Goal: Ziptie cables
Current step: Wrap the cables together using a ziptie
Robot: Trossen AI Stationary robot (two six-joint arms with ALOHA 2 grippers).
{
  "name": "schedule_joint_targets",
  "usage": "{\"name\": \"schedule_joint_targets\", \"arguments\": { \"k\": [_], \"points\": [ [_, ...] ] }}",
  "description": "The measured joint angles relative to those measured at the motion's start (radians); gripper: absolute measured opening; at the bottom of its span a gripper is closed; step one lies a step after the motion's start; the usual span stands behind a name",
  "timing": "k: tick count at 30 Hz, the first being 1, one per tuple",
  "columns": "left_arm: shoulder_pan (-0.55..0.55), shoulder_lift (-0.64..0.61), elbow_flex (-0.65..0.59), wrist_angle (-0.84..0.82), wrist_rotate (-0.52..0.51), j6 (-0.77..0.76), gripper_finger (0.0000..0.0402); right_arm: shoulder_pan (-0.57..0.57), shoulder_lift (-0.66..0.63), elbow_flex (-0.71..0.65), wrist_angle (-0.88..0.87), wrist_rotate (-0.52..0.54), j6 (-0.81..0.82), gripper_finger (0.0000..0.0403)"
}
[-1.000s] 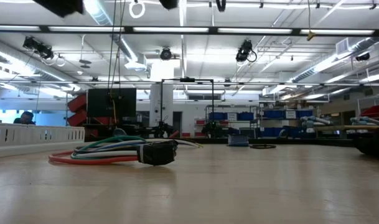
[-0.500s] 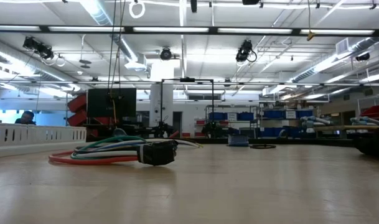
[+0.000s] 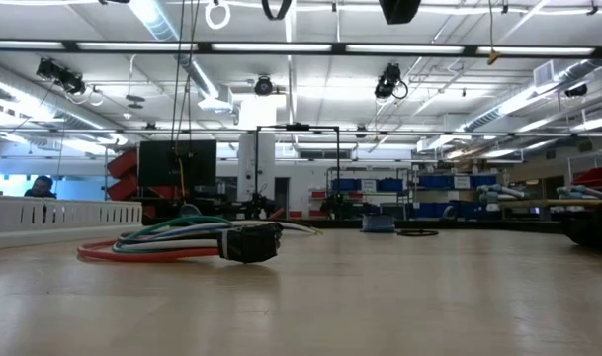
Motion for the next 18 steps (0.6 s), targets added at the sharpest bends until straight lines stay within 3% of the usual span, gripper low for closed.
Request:
{"name": "schedule_joint_targets", "arguments": {
  "k": [18],
  "points": [
    [0.001,0.051,0.000,0.004,-0.032,0.013,0.0000,-0.012,0.008,0.000,0.002,-0.027,0.040,0.0000]
  ]
}}
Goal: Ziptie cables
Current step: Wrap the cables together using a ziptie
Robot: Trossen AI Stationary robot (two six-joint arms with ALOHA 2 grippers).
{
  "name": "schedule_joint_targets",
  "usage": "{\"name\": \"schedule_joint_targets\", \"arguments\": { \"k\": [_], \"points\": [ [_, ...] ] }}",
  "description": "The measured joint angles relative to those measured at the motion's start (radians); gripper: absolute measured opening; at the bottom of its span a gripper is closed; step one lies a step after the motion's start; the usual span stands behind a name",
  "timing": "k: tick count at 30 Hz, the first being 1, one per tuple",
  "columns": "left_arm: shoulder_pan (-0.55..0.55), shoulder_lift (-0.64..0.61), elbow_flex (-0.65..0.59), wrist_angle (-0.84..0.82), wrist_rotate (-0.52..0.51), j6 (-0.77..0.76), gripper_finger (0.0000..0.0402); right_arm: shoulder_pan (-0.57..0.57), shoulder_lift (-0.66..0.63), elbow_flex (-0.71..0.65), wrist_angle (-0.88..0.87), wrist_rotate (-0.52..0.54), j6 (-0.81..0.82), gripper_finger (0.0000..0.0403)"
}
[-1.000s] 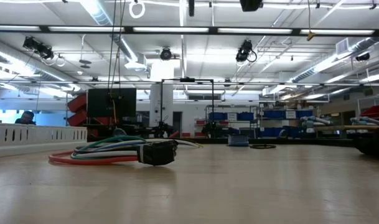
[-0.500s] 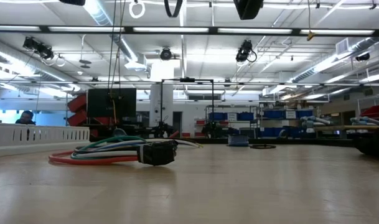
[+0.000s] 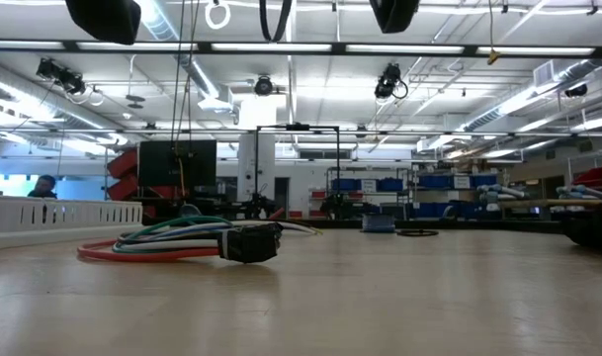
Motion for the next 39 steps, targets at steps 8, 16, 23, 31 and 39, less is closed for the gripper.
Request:
{"name": "schedule_joint_targets", "arguments": {
  "k": [8,16,23,31,39],
  "points": [
    [0.000,0.000,0.000,0.000,-0.002,0.019,0.0000,0.021,0.000,0.000,-0.045,-0.016,0.071,0.0000],
    [-0.005,0.008,0.000,-0.010,0.026,0.000,0.0000,0.010,0.000,0.000,-0.048,-0.035,0.071,0.0000],
    [-0.008,0.008,0.000,-0.017,0.028,-0.001,0.0000,-0.001,0.000,0.000,-0.043,-0.068,0.071,0.0000],
    [-0.019,0.008,0.000,-0.027,0.027,-0.003,0.0000,-0.001,0.000,0.000,-0.040,-0.069,0.071,0.0000],
    [-0.021,0.008,0.000,-0.026,0.027,-0.002,0.0000,-0.001,0.000,0.000,-0.044,-0.069,0.082,0.0000]
  ]
}}
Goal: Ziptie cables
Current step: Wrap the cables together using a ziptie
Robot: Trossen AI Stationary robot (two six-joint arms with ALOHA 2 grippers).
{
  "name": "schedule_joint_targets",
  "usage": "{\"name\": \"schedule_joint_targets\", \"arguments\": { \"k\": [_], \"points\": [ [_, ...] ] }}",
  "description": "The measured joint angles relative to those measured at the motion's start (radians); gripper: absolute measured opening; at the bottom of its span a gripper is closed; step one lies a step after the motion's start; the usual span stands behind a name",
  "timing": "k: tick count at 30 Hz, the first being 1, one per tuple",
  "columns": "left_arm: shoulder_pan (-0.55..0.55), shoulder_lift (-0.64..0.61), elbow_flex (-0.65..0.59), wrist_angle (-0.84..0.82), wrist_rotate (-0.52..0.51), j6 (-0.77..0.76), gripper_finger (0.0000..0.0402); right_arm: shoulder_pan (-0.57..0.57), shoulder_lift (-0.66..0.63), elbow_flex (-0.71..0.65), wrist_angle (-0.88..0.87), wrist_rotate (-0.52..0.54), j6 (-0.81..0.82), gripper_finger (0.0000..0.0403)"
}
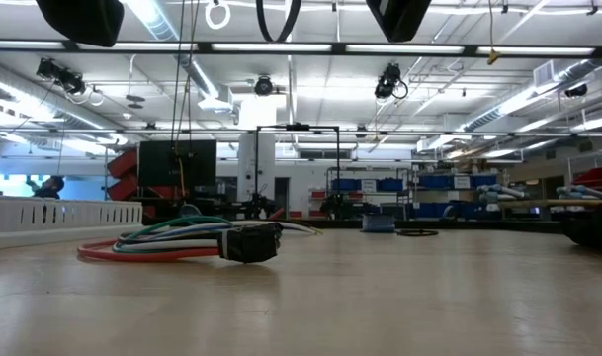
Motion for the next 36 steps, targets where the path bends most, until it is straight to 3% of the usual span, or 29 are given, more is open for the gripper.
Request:
{"name": "schedule_joint_targets", "arguments": {
  "k": [21,36],
  "points": [
    [0.000,0.000,0.000,0.001,0.000,0.000,0.0000,-0.022,0.000,-0.050,0.022,0.017,0.032,0.0000],
    [0.003,0.000,0.000,-0.002,-0.014,-0.019,0.0000,-0.017,0.000,-0.052,0.066,-0.048,-0.006,0.0000]
  ]
}}
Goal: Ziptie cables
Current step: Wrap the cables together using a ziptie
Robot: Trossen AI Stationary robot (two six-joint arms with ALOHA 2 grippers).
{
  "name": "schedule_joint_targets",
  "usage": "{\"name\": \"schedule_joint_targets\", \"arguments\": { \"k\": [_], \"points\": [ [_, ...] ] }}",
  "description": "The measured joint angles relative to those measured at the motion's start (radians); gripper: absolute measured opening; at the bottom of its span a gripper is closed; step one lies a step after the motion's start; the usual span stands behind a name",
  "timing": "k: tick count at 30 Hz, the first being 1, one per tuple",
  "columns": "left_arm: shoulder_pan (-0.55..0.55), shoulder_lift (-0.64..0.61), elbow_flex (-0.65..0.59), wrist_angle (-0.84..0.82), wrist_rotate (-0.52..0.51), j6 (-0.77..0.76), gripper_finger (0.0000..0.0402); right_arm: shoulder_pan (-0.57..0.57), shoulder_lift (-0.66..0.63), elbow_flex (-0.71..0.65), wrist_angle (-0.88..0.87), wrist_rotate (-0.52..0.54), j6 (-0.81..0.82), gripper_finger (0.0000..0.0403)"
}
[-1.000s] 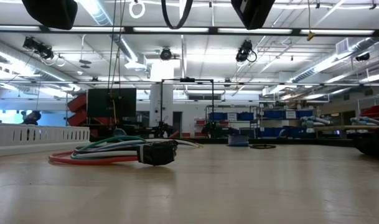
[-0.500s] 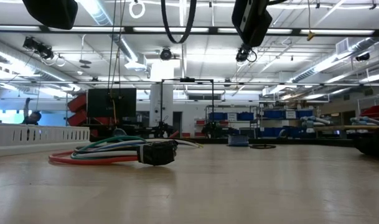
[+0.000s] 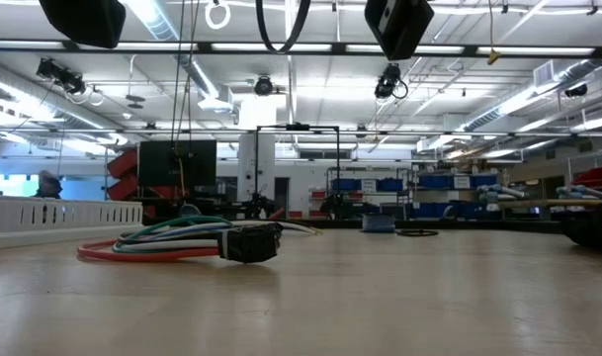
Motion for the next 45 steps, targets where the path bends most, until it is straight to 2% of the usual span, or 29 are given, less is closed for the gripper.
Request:
{"name": "schedule_joint_targets", "arguments": {
  "k": [24,45],
  "points": [
    [0.006,0.000,0.000,-0.026,0.005,-0.007,0.0000,-0.023,0.000,0.000,0.002,-0.043,0.005,0.0000],
    [0.006,0.000,0.000,-0.026,0.003,-0.007,0.0000,-0.023,0.000,0.000,-0.022,0.024,0.024,0.0000]
  ]
}}
